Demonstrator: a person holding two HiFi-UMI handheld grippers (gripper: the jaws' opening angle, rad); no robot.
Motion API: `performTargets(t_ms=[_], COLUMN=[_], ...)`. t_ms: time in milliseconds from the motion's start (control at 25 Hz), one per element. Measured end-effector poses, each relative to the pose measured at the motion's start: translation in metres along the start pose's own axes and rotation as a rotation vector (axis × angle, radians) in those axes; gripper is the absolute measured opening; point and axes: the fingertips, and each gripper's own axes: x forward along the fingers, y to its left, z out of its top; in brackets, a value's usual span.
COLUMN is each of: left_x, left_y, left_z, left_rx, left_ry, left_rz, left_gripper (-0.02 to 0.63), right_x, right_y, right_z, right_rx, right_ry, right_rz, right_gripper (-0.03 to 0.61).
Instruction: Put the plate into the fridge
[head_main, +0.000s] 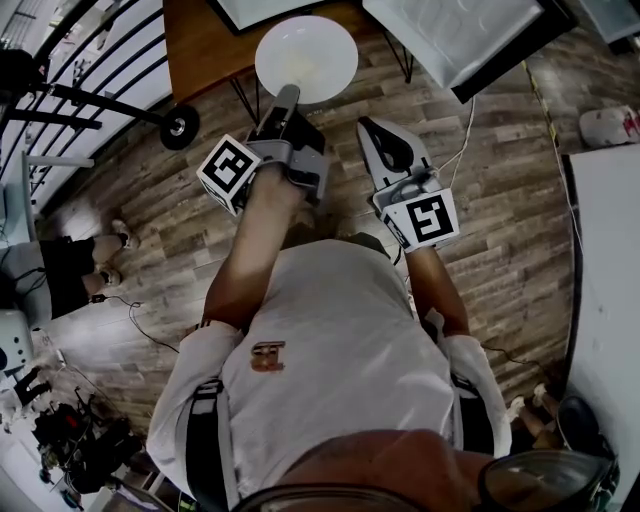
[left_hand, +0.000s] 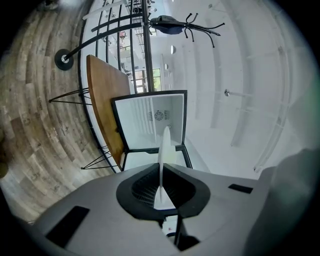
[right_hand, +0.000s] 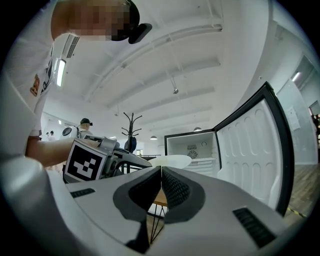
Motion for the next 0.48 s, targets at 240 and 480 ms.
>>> performTargets(t_ms=[240, 480], left_x=[-0.0006, 0.0047], left_y=[-0.0020, -0.0028], left_z=[0.0023, 0.0027], left_rx=[-0.013, -0.017], left_ry=[-0.015, -0.019], left_rz=[-0.001, -0.005], left_gripper=[0.025, 0.025], right_x=[-0.0041, -0.0060], right_y=[0.0029, 0.0003], right_z=[-0.0003, 0.0006], right_rx=[-0.019, -0.022], right_ry=[0.017, 0.020], right_rz=[-0.003, -0.010], right_gripper=[0.034, 0.034])
